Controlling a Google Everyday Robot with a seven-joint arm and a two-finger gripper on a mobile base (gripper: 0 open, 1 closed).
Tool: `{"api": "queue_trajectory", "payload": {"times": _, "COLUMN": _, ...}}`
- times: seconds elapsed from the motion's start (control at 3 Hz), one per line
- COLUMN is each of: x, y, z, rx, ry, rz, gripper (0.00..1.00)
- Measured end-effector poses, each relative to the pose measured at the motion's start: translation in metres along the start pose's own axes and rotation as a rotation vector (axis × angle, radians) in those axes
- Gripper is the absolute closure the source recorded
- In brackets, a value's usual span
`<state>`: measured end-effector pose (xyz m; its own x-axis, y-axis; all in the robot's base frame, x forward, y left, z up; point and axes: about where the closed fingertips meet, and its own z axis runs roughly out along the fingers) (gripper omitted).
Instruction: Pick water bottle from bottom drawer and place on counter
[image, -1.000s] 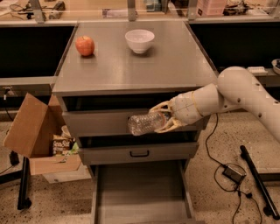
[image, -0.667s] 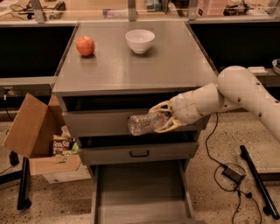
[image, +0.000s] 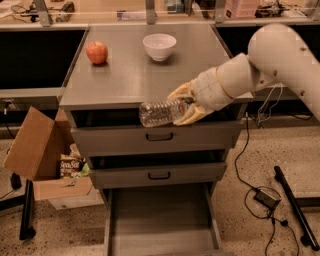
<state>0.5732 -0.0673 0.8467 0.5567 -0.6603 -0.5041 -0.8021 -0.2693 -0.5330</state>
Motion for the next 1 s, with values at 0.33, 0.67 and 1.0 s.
{"api": "queue_trajectory", "payload": {"times": 0.33, "x": -0.01, "y": -0.027, "z": -0.02, "rx": -0.014, "ry": 0.084, "rz": 0.046, "gripper": 1.0}}
{"api": "queue_trajectory", "payload": {"times": 0.67, "x": 0.011, "y": -0.047, "z": -0.03, "rx": -0.014, "ry": 0.139, "rz": 0.166, "gripper": 1.0}}
{"api": "queue_trajectory", "payload": {"times": 1.0, "x": 0.011, "y": -0.047, "z": -0.03, "rx": -0.014, "ry": 0.139, "rz": 0.166, "gripper": 1.0}}
